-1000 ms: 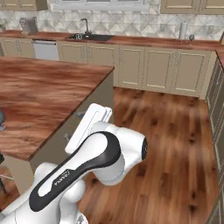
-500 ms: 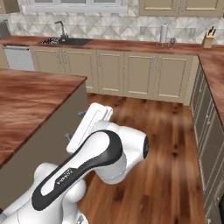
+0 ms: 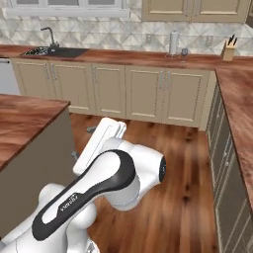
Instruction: Retrieve the wine glasses from the counter and place one next to each plate.
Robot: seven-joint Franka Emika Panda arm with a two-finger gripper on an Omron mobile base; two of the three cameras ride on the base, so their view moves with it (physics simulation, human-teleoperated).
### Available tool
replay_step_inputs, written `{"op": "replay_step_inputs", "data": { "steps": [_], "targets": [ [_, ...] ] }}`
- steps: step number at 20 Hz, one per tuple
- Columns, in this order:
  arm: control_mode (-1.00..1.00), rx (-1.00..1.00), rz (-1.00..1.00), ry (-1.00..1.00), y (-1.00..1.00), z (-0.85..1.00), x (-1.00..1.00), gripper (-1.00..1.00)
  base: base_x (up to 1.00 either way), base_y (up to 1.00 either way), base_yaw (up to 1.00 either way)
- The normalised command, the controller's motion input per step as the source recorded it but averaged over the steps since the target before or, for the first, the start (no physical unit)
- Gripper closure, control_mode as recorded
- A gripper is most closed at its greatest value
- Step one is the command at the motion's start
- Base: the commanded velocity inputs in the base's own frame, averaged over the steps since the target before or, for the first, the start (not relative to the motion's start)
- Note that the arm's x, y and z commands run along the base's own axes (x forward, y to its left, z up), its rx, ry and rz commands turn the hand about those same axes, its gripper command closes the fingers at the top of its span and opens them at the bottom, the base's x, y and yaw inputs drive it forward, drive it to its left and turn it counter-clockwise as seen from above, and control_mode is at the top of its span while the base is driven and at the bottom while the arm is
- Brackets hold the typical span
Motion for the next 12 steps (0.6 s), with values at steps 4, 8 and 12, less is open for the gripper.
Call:
{"op": "replay_step_inputs", "data": {
  "steps": [4, 8, 12],
  "targets": [
    [1.00, 0.00, 0.00, 0.00, 0.00, 0.00, 0.00, -1.00, 1.00, -0.21, 0.00],
    [1.00, 0.00, 0.00, 0.00, 0.00, 0.00, 0.00, -1.00, 1.00, -0.04, 0.00],
    [1.00, 0.00, 0.00, 0.00, 0.00, 0.00, 0.00, -1.00, 1.00, -0.32, 0.00]
  ]
}}
